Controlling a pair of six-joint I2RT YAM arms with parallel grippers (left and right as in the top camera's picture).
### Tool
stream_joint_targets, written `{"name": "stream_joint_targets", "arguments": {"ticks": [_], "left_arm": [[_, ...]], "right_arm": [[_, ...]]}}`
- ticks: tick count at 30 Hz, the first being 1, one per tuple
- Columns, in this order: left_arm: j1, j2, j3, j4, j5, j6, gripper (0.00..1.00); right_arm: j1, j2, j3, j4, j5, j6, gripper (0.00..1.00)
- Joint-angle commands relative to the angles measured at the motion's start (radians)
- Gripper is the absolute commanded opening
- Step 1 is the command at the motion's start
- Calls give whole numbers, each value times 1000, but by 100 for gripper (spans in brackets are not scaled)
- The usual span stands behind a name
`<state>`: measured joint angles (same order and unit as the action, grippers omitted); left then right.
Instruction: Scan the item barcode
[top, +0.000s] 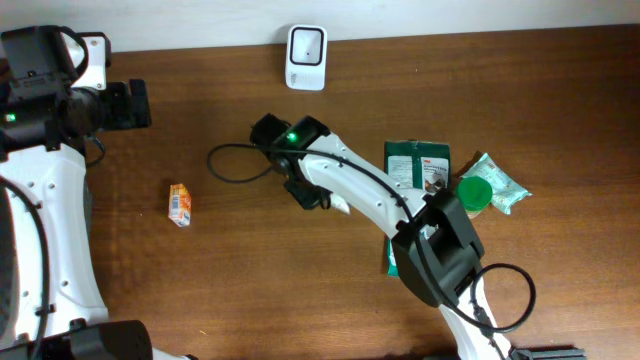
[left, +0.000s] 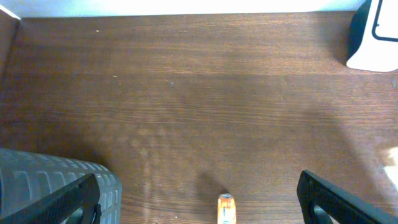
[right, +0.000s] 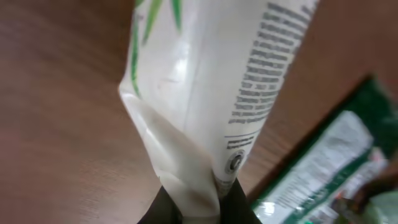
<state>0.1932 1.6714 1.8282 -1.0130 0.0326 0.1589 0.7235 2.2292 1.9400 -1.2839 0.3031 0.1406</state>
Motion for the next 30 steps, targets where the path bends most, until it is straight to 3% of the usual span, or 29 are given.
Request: {"name": "stream_joint_targets", "arguments": {"ticks": [1,2,4,6,8,12,15,20,23,29,30], "left_arm": [[8,-12,12,0,-3,-16,99],[8,-12,12,0,-3,-16,99],[8,-12,11,0,-3,-16,99],[8,-12,11,0,-3,-16,99],[8,-12,12,0,-3,-16,99],[8,-12,12,0,-3,-16,99],[8,-12,11,0,-3,-16,99],[8,-12,11,0,-3,-16,99],[8,-12,11,0,-3,-16,99],[8,-12,11,0,-3,-16,99],[8,-12,12,0,-3,-16,99]], "right_arm": [[6,-12,11,-15,200,60,4],[12,-12,-23,5,208,60,4],[19,-11,-72,40,206,59,16],[37,-10,-93,45,151,48,54],[50,-14,-62,32,92,48,66],[26,-31,114,-69,-11,48,66],[-122,-51,159,-78,-182,48,66],[-425,-14,58,-69,-761,-198,66],[-475,-10,-81,11,-819,-216,67],[-422,-10,-295,264,-823,-197,66],[-415,-10,-312,299,-823,-176,62]]}}
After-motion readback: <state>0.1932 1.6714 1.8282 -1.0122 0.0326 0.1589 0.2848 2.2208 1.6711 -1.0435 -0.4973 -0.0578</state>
